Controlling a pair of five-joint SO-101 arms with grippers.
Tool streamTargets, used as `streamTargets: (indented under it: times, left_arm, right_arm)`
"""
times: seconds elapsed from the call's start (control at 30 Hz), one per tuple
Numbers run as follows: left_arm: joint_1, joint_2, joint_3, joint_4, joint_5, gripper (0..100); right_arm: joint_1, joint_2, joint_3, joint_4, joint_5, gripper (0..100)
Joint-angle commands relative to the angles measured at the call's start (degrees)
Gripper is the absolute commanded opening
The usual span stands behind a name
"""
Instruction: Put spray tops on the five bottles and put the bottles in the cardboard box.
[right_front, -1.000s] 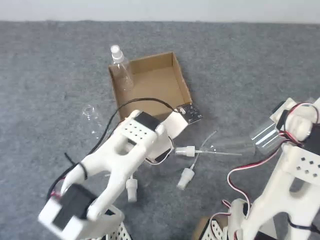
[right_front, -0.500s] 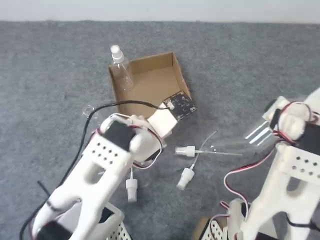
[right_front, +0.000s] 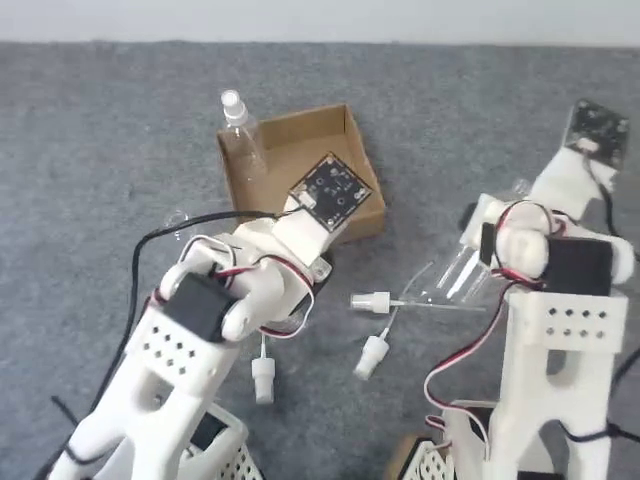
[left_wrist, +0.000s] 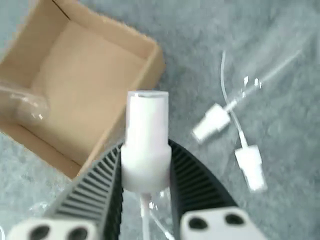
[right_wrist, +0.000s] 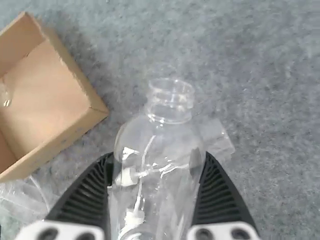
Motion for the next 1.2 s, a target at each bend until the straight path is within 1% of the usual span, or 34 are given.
streamTargets:
  times: [0.0,0.07,0.2,0.37,0.47,0.6,0.7,0.83,0.93,1.17]
  left_arm:
    - [-0.44,-5.63,5.58,-8.18,3.25,1]
    - [-0.44,-8.00,9.10,-10.81,3.69,1]
    - [-0.70,-14.15,11.21,-10.99,3.96,1]
    - [-6.51,-19.69,12.53,-11.52,7.47,1]
    - [-9.49,-21.45,14.02,-12.92,7.91,1]
    - [-12.40,-24.26,14.99,-13.45,8.00,1]
    - [-13.45,-26.73,15.69,-13.45,8.00,1]
    - [-13.54,-30.15,17.36,-13.45,9.14,1]
    - [-13.54,-32.53,18.77,-14.33,9.49,1]
    - [-13.54,-35.52,20.35,-15.12,9.49,1]
  right_arm:
    - [-2.42,-2.33,-0.44,0.13,0.88,0.6]
    - [-2.59,-2.33,-0.18,0.13,0.88,0.6]
    - [-2.59,-2.33,0.00,-0.84,0.79,0.6]
    - [-2.59,-2.33,0.00,-1.01,0.79,0.6]
    - [-2.59,-2.33,0.00,-1.19,0.79,0.6]
    - [-5.85,-2.33,0.18,-1.19,0.79,0.6]
    - [-10.15,-2.42,2.02,-1.45,0.79,0.6]
    - [-13.14,-5.76,7.74,-6.64,0.88,0.6]
    - [-13.14,-11.47,14.07,-12.35,0.70,0.6]
    - [-13.23,-27.21,32.62,-29.93,0.62,0.6]
